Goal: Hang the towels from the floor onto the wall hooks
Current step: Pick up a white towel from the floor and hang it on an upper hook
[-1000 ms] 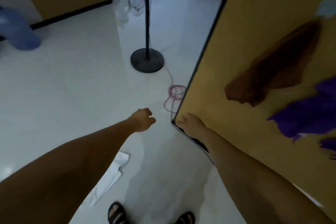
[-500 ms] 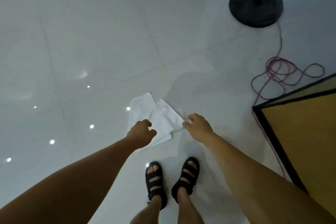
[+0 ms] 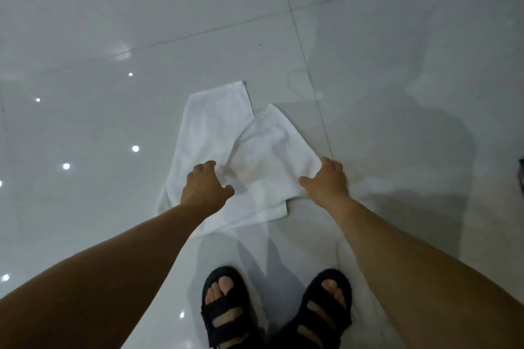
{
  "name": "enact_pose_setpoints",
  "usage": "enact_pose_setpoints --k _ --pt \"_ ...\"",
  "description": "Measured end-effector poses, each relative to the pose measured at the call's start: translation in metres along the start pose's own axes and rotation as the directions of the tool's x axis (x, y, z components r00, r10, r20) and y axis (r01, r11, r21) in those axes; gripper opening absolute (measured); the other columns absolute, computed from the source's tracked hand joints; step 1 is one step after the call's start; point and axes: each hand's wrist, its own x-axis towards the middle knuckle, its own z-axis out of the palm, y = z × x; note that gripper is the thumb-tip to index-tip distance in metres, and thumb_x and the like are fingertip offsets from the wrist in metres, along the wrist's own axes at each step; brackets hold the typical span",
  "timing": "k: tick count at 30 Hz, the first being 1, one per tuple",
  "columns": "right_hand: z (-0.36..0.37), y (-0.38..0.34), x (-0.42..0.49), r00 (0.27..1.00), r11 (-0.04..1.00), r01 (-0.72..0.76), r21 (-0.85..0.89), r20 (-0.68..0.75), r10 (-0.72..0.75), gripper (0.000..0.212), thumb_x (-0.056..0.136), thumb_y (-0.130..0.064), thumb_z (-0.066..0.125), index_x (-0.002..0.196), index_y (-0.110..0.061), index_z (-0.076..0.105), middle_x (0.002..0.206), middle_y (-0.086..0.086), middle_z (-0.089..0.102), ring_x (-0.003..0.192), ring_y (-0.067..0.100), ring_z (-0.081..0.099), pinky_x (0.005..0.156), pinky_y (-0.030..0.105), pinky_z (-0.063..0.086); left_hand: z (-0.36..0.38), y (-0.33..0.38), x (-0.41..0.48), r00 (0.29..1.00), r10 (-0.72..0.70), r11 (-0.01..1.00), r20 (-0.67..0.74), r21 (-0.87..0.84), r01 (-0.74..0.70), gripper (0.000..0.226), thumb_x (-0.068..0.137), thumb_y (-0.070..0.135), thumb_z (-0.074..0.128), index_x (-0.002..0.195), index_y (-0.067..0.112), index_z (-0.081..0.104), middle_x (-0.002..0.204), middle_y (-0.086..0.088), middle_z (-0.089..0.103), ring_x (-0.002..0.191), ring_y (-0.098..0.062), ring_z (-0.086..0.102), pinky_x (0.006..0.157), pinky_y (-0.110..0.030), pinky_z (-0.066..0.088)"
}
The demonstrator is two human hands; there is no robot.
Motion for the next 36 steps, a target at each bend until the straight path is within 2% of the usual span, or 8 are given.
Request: enact_pose_setpoints --k 5,8,11,16,21,27,32,36 --pt "0.029 0.016 0.035 1.000 1.000 -0.001 0.004 0.024 0.001 0.060 0.079 -0.027 0.072 0.128 -0.001 0.049 0.131 0.020 0.051 0.120 0.037 0.050 0.100 0.042 0.044 0.039 -0.022 0.035 0.990 -0.084 0.996 0.110 0.026 0.082 0.078 0.075 0.038 0.070 0.138 0.016 0.030 0.118 -0.008 0.054 0.103 -0.030 0.056 0.077 -0.035 0.043" --pt "0.023 0.008 0.025 0.991 0.985 0.005 0.170 0.128 -0.027 0.029 0.084 -0.017 0.062 0.108 -0.002 0.065 0.108 0.016 0.066 0.099 0.033 0.062 0.078 0.033 0.048 0.043 -0.025 0.024 0.970 -0.037 0.999 0.240 -0.021 0.043 0.023 0.077 0.026 0.067 0.090 0.010 0.056 0.097 -0.006 0.062 0.084 -0.024 0.057 0.063 -0.027 0.039" --pt "-0.009 -0.014 -0.005 0.999 0.860 -0.012 0.511 0.050 -0.016 0.013 0.083 -0.015 0.058 0.070 -0.015 0.061 0.074 0.004 0.059 0.068 0.023 0.052 0.059 0.029 0.037 0.023 -0.011 -0.012 0.931 -0.001 0.984 0.366 -0.164 0.066 0.020 0.076 0.024 0.064 0.065 0.011 0.053 0.067 -0.001 0.054 0.060 -0.017 0.050 0.050 -0.024 0.035" --pt "-0.101 -0.055 -0.070 0.994 0.457 -0.106 0.883 0.077 0.082 0.016 0.083 -0.008 0.052 0.069 -0.013 0.058 0.078 0.008 0.059 0.071 0.023 0.054 0.057 0.031 0.047 -0.060 0.032 -0.094 0.865 0.167 0.775 0.472 -0.605 0.181 0.035 0.064 0.039 0.069 0.077 0.007 0.068 0.071 -0.003 0.068 0.067 -0.022 0.061 0.064 -0.028 0.047" --pt "-0.217 -0.088 -0.147 0.996 0.172 -0.082 0.982 0.077 0.034 0.015 0.084 -0.007 0.053 0.092 -0.006 0.065 0.095 0.012 0.067 0.086 0.028 0.065 0.065 0.035 0.057 -0.159 0.096 -0.178 0.775 0.310 0.793 0.551 -0.599 0.109 0.047 0.067 0.024 0.083 0.108 0.010 0.066 0.101 -0.007 0.072 0.094 -0.025 0.067 0.075 -0.030 0.053" --pt "-0.356 -0.092 -0.245 0.997 0.219 -0.001 0.976 0.018 -0.072 0.018 0.091 -0.032 0.059 0.104 -0.022 0.066 0.108 0.001 0.069 0.108 0.020 0.062 0.082 0.037 0.050 -0.301 0.201 -0.287 0.744 0.436 0.636 0.506 -0.758 0.142 0.031 0.081 0.019 0.072 0.105 0.000 0.066 0.099 -0.018 0.072 0.088 -0.032 0.070 0.073 -0.037 0.056" --pt "-0.425 -0.071 -0.319 0.997 0.406 -0.077 0.910 0.080 0.011 0.061 0.086 -0.063 0.053 0.134 -0.026 0.052 0.134 0.003 0.054 0.123 0.024 0.049 0.105 0.048 0.039 -0.407 0.286 -0.373 0.580 0.666 0.470 0.469 -0.868 0.162 0.036 0.091 0.025 0.060 0.115 -0.001 0.059 0.097 -0.015 0.069 0.087 -0.027 0.069 0.075 -0.034 0.055" --pt "-0.460 -0.058 -0.367 0.913 0.375 -0.286 0.882 0.370 -0.173 0.088 0.069 -0.086 0.044 0.125 -0.021 0.065 0.127 0.008 0.065 0.109 0.028 0.066 0.083 0.042 0.057 -0.462 0.335 -0.427 0.480 0.769 0.415 0.421 -0.901 0.126 0.030 0.090 0.022 0.059 0.112 0.001 0.062 0.103 -0.016 0.068 0.098 -0.030 0.066 0.087 -0.039 0.052"
